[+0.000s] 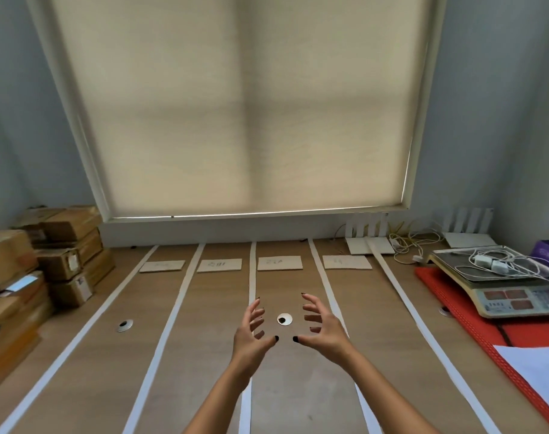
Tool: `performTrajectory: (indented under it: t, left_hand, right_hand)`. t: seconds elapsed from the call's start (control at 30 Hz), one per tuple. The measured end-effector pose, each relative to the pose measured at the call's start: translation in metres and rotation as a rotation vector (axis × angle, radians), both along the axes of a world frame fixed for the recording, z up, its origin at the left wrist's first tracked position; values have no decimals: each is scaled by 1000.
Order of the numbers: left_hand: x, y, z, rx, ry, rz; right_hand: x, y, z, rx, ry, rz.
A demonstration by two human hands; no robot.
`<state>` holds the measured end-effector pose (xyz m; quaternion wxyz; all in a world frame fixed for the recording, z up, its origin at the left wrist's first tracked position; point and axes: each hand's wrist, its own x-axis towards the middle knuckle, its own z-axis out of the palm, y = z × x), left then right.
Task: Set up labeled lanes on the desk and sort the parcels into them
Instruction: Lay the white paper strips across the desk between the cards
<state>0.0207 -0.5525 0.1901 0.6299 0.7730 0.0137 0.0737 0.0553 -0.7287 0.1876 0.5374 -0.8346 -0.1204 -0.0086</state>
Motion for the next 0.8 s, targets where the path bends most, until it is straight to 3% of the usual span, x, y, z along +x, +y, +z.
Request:
performTrajectory:
  t: [0.5, 0.8]
  left_hand:
    - [14, 89, -2, 100, 6, 21]
    - [14, 212, -3, 79, -2, -16]
  right_hand:
    - [6, 81, -1, 45, 89, 0]
    - [0, 205, 1, 76, 106, -38]
